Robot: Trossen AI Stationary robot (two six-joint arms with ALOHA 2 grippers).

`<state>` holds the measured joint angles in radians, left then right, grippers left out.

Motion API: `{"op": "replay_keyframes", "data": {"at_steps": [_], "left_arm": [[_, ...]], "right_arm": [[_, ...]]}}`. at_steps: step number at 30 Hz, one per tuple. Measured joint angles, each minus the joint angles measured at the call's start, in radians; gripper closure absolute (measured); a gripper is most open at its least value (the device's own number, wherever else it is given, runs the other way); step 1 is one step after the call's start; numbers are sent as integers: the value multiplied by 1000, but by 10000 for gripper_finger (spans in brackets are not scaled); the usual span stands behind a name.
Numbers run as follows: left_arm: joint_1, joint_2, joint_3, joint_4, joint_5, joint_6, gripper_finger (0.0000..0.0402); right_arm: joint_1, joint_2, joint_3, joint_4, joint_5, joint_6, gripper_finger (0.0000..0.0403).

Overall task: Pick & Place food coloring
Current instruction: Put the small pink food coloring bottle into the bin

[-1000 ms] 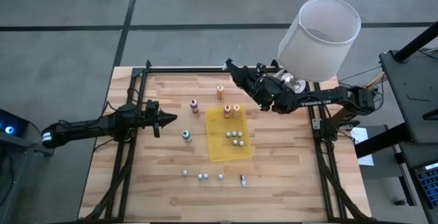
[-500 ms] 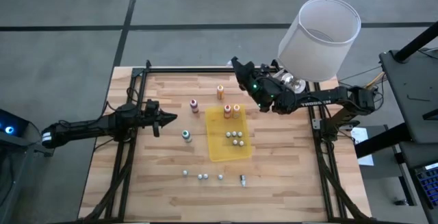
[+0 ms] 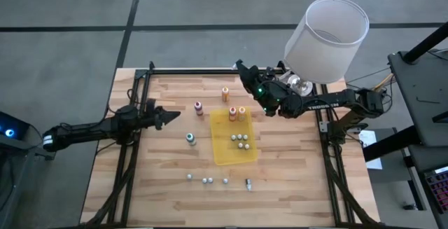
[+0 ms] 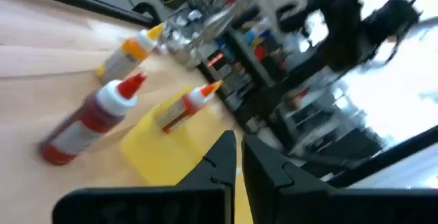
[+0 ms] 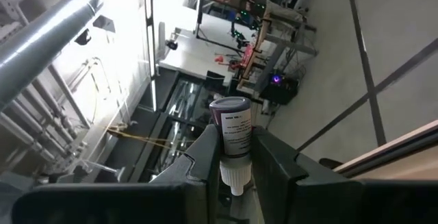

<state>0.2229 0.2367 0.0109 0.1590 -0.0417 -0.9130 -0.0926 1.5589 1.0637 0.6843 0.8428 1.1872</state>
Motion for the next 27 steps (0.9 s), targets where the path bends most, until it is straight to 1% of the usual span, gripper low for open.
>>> {"op": "replay_keyframes", "data": {"at_steps": [1, 4, 6, 8, 12, 14, 17, 20, 24, 27], "left_arm": [[0, 0, 0, 21, -5, -8, 401], [-1, 9, 0, 55, -86, 7, 401], [0, 10, 0, 95, -136, -53, 401], [0, 12, 0, 172, -138, -104, 401], [-1, 17, 1, 344, -107, -64, 400], [-1, 22, 14, 356, -109, -40, 390], [-1, 37, 48, 360, -120, 5, 353], [-1, 76, 91, 357, -137, 0, 298], [-1, 168, 164, 358, -207, -13, 218], [0, 264, 228, 357, -242, -43, 176]], "right_arm": [[2, 0, 0, 0, -4, -12, 344], [11, 0, 0, 0, -11, -51, 344], [17, 0, 0, 0, -13, -71, 344], [23, 0, 0, 0, -13, -83, 344], [31, 0, 0, -1, -15, -97, 344], [32, 0, 0, -2, -21, -96, 344], [32, 0, 0, -4, -37, -101, 344], [34, 0, 0, -4, -41, -108, 344], [34, 0, 0, -4, -43, -110, 344], [34, 0, 1, -4, -43, -117, 344]]}}
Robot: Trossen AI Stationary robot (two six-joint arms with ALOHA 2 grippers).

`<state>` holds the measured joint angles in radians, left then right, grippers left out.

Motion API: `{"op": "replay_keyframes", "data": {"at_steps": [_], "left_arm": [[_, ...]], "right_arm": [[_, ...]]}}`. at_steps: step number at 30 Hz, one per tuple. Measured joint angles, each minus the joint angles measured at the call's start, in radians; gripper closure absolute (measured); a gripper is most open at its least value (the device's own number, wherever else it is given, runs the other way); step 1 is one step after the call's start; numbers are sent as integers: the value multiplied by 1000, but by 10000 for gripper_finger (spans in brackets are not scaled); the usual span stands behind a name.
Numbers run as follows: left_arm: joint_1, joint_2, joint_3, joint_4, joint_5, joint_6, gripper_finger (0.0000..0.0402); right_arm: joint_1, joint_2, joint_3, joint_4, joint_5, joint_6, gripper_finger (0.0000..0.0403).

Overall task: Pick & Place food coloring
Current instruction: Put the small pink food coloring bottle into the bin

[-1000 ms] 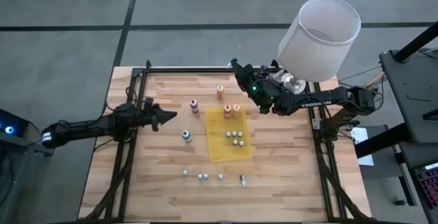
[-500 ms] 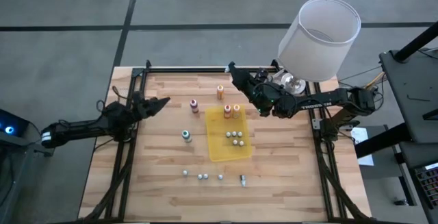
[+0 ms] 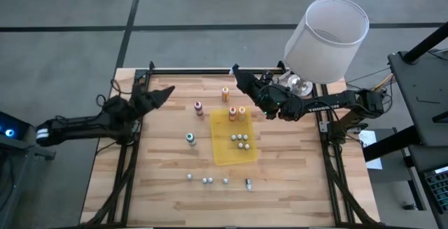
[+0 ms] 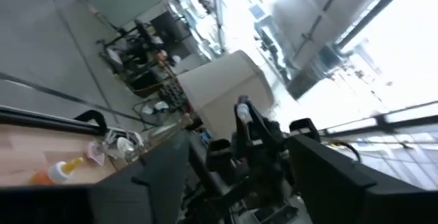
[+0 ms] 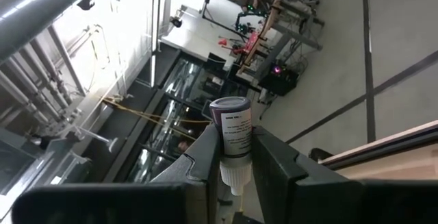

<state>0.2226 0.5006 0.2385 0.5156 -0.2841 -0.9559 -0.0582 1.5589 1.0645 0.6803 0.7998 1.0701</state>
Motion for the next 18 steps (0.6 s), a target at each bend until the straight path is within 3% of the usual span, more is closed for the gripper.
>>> {"op": "replay_keyframes", "data": {"at_steps": [7, 13, 18], "left_arm": [[0, 247, 206, 4, -3, 17, 155], [-1, 469, 428, 12, 41, 130, 155], [10, 613, 518, 14, 35, 77, 155]], "right_arm": [[0, 0, 9, 1, 0, -31, 344], [0, 0, 18, 4, 0, -35, 344], [0, 0, 38, 8, 1, -57, 344]]}}
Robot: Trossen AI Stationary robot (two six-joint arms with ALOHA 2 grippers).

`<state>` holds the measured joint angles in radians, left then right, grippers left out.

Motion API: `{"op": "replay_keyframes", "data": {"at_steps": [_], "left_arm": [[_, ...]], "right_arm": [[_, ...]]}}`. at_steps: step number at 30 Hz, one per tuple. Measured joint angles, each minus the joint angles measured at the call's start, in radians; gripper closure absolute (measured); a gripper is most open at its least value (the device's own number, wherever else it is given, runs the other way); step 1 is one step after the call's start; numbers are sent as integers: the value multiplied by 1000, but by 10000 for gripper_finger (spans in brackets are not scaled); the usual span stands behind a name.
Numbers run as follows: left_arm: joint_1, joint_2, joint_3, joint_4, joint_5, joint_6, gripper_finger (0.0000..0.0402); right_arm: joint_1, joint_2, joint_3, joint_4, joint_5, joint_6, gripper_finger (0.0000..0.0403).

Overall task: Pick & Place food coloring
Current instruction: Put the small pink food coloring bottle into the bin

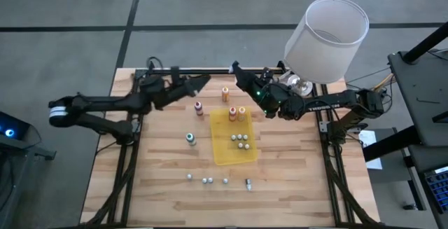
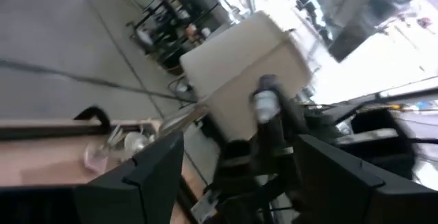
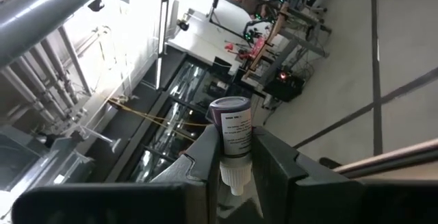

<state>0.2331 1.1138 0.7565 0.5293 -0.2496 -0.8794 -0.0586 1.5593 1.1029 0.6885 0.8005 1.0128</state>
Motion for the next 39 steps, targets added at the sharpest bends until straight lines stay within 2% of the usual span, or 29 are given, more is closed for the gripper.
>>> {"op": "replay_keyframes", "data": {"at_steps": [3, 9, 12, 20, 32, 39], "left_arm": [[8, 63, 18, 88, 9, -51, 155], [9, 149, 14, 359, 33, -58, 155], [9, 176, 14, 443, 49, -59, 155], [7, 234, 43, 537, 58, -84, 155], [7, 329, 158, 534, 143, -63, 155], [8, 353, 175, 534, 163, -56, 155]], "right_arm": [[0, 0, 22, 1, 0, -39, 344], [0, 0, 53, 2, -8, -55, 344], [0, 0, 60, 3, -16, -48, 344], [-2, 0, 75, 1, -17, -62, 344], [-5, 0, 86, 3, -18, -75, 344], [-5, 0, 86, 3, -19, -73, 344]]}}
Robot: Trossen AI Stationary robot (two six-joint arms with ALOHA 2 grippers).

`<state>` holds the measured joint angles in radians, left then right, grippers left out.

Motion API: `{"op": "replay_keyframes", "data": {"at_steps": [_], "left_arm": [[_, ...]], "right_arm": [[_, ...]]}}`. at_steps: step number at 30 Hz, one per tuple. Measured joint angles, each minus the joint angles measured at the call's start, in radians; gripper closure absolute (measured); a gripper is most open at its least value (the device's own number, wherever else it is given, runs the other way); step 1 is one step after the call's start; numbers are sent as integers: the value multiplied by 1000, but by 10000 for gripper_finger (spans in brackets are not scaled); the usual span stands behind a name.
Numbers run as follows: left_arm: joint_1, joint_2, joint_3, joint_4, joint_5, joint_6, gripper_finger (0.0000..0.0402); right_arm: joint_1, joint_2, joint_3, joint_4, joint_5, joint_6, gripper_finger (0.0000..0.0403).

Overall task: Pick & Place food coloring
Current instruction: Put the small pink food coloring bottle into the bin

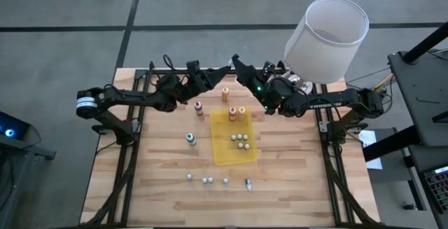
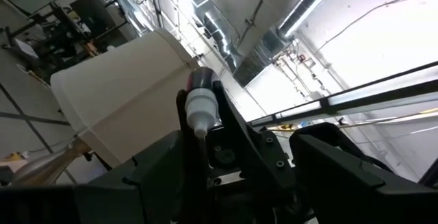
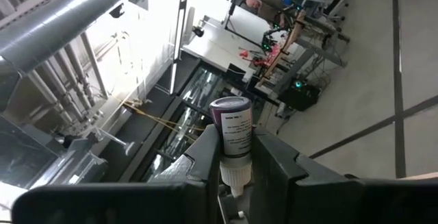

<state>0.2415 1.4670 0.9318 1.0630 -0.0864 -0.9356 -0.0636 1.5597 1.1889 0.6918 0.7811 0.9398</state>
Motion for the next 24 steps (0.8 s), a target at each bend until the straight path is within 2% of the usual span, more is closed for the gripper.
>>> {"op": "replay_keyframes", "data": {"at_steps": [24], "left_arm": [[1, -7, 0, -1, -35, 24, 158]], "right_arm": [[0, 0, -1, 1, 0, -1, 344]]}}
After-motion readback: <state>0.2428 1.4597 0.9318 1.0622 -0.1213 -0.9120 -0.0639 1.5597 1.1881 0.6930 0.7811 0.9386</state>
